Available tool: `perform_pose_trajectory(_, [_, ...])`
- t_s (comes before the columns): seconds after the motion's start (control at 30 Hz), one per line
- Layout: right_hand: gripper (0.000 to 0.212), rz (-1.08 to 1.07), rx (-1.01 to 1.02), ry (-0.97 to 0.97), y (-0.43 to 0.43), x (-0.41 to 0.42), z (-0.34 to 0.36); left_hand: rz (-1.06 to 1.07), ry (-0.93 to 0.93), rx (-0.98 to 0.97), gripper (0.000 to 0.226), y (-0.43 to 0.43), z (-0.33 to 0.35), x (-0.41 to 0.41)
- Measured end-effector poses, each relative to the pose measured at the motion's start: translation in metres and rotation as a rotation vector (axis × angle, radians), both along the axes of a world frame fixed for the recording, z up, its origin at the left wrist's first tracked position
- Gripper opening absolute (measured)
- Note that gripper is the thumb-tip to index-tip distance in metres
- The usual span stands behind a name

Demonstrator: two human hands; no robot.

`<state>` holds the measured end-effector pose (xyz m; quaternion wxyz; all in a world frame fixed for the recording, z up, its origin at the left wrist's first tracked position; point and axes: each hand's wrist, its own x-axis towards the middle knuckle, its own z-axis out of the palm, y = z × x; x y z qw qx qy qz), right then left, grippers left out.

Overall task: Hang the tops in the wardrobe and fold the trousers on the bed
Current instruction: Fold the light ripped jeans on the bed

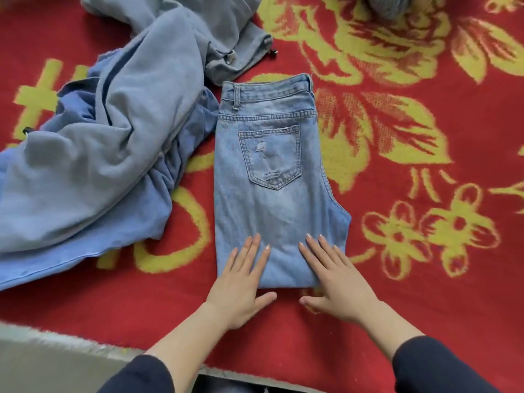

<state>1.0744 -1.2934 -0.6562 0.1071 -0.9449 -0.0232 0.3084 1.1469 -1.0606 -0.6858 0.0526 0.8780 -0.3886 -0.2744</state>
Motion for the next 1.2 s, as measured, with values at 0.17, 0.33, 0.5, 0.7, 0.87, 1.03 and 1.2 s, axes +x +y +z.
perform_pose_trajectory(0.17, [0.097,0.016,-0.050,-0.161,0.000,0.002,-0.004,-0.019,-0.101,0.009,0.071,-0.004,0.006,0.004])
perform_pose_trajectory(0.33, [0.054,-0.170,0.120,0.016,0.002,0.021,0.020,0.017,-0.051,0.092,0.055,-0.015,0.026,0.005])
perform_pose_trajectory(0.5, [0.016,-0.236,0.248,0.180,-0.017,0.031,0.054,0.158,0.494,0.193,0.043,-0.026,0.072,0.027])
perform_pose_trajectory(0.7, [0.019,-0.233,0.320,0.676,-0.022,-0.019,0.081,0.246,0.978,0.327,0.021,-0.022,0.117,-0.021])
perform_pose_trajectory(0.87, [0.013,-0.322,0.364,0.958,-0.023,-0.052,0.077,0.387,1.290,0.368,0.023,-0.012,0.102,-0.063])
perform_pose_trajectory(1.03, [0.014,-0.382,0.428,0.797,-0.039,-0.014,0.084,0.527,1.383,0.215,0.014,-0.014,0.109,-0.031])
perform_pose_trajectory(1.2, [0.030,-0.532,0.580,0.513,-0.053,0.044,0.091,0.630,1.181,-0.012,0.026,-0.011,0.127,0.029])
